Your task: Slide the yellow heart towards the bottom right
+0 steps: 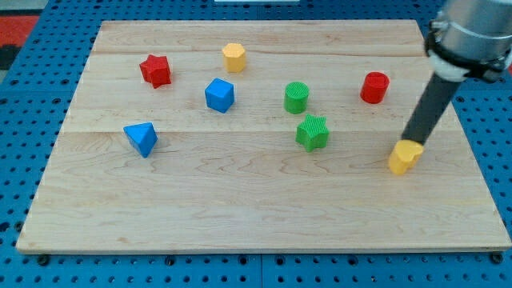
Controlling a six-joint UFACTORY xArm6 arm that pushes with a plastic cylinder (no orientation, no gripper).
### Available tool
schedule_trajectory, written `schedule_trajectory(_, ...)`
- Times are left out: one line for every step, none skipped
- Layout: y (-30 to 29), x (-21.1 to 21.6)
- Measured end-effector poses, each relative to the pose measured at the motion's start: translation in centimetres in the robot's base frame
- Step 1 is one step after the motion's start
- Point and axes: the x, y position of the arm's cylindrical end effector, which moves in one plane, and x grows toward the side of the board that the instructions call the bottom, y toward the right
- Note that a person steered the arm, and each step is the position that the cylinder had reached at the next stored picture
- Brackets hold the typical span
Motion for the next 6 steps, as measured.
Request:
schedule_trajectory(-0.6, 3.2)
schedule_trajectory(-3.4, 0.1)
schedule_trajectory(-6.6, 2.8)
schedule_trajectory(-6.0, 4.8)
schedule_trajectory(-5.5, 2.4)
schedule_trajectory(-2.2, 4.2)
